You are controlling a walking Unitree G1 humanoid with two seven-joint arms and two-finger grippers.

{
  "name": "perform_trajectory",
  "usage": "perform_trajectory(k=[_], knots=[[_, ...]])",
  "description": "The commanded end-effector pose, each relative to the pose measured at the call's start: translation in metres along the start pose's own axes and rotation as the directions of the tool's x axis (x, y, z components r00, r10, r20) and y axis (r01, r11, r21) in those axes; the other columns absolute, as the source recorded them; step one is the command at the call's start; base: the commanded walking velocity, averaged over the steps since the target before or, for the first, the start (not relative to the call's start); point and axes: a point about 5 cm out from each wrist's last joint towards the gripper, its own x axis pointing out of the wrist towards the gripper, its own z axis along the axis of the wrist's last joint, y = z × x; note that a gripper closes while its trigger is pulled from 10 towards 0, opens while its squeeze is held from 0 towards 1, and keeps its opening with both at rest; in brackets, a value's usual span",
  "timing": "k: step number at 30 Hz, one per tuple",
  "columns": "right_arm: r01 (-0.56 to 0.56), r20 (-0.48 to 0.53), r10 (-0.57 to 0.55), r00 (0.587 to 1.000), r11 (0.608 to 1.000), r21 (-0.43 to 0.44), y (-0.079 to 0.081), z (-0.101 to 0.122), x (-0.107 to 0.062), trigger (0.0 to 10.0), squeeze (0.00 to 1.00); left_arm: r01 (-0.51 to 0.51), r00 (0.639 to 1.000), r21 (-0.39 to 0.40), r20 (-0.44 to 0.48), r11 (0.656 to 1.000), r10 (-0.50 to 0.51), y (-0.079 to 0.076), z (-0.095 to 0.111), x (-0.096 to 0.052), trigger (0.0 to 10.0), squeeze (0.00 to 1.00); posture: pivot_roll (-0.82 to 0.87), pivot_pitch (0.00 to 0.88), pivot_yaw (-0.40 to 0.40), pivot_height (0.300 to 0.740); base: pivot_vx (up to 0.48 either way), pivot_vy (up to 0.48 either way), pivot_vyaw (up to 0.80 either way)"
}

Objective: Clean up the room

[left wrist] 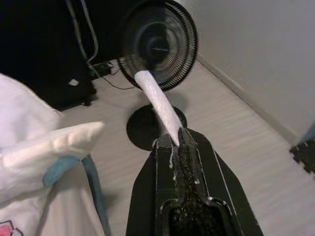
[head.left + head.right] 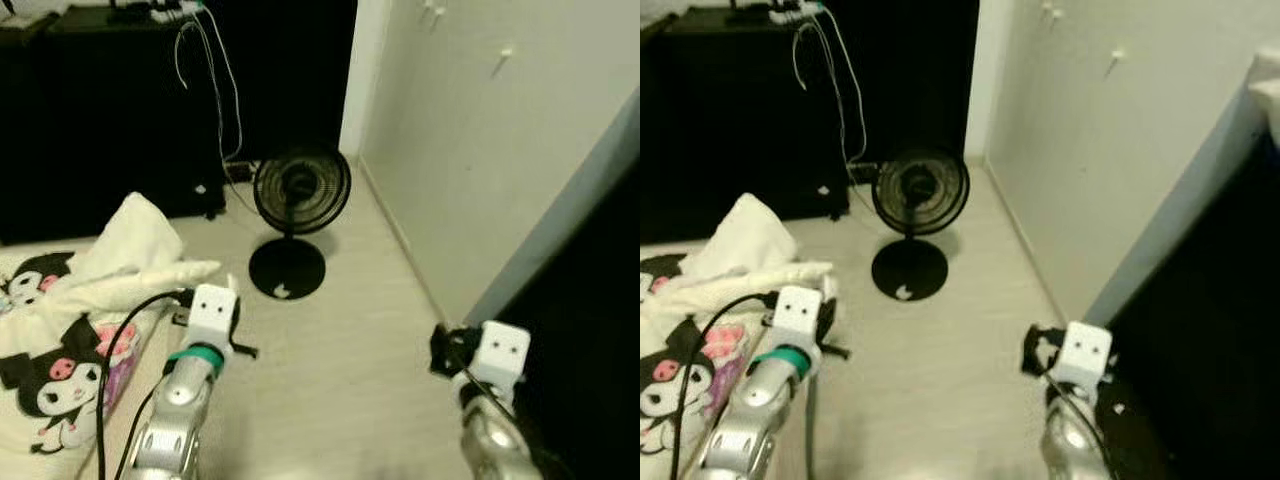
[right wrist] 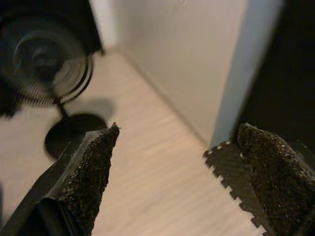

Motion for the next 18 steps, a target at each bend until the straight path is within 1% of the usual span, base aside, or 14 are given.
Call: perform_trajectory(k=[1,4,5,7,11,16,18], knots=[[0.020,-0.029,-0.020,0.999,1.000,0.010,-0.003,-0.009,-0.003,10.0,0.00,-0.001,1.000,-0.017,-0.024,1.000,0.000,0.001,-0.005,-0.001,10.0,0.00,0.08,0.000,0.057,0.740,0.000,0.000,-0.80],[0.027,-0.021,-0.026,0.999,1.000,0.003,-0.003,-0.008,-0.003,10.0,0.00,0.009,1.000,-0.017,-0.016,1.000,-0.009,0.000,-0.003,0.000,10.0,0.00,0.08,0.000,0.057,0.740,0.000,0.000,-0.80],[0.026,-0.039,-0.026,0.999,1.000,-0.008,-0.002,-0.011,-0.004,10.0,0.00,0.013,1.000,-0.019,-0.011,1.000,-0.013,0.000,-0.002,0.000,10.0,0.00,0.08,0.000,0.060,0.740,0.000,0.000,-0.80],[-0.010,-0.055,0.009,0.998,1.000,-0.010,0.003,-0.014,-0.006,10.0,0.00,0.015,1.000,-0.026,-0.004,1.000,-0.015,0.000,-0.001,0.000,10.0,0.00,0.08,0.000,0.062,0.740,0.000,0.000,-0.80],[-0.010,-0.062,0.009,0.998,1.000,-0.017,0.005,-0.019,-0.008,10.0,0.00,0.004,1.000,-0.013,-0.002,1.000,-0.004,0.001,-0.004,-0.001,10.0,0.00,0.08,0.000,0.063,0.740,0.000,0.000,-0.80],[-0.015,-0.065,0.014,0.998,1.000,-0.010,0.006,-0.019,-0.007,10.0,0.00,-0.002,1.000,-0.033,0.003,0.999,0.002,0.001,-0.002,-0.002,10.0,0.00,0.08,0.000,0.059,0.740,0.000,0.000,-0.80],[-0.022,-0.065,0.021,0.998,1.000,-0.015,0.007,-0.019,-0.007,10.0,0.00,0.001,1.000,-0.028,0.003,1.000,-0.001,0.001,-0.003,-0.002,10.0,0.00,0.08,0.000,0.059,0.740,0.000,0.000,-0.80]])
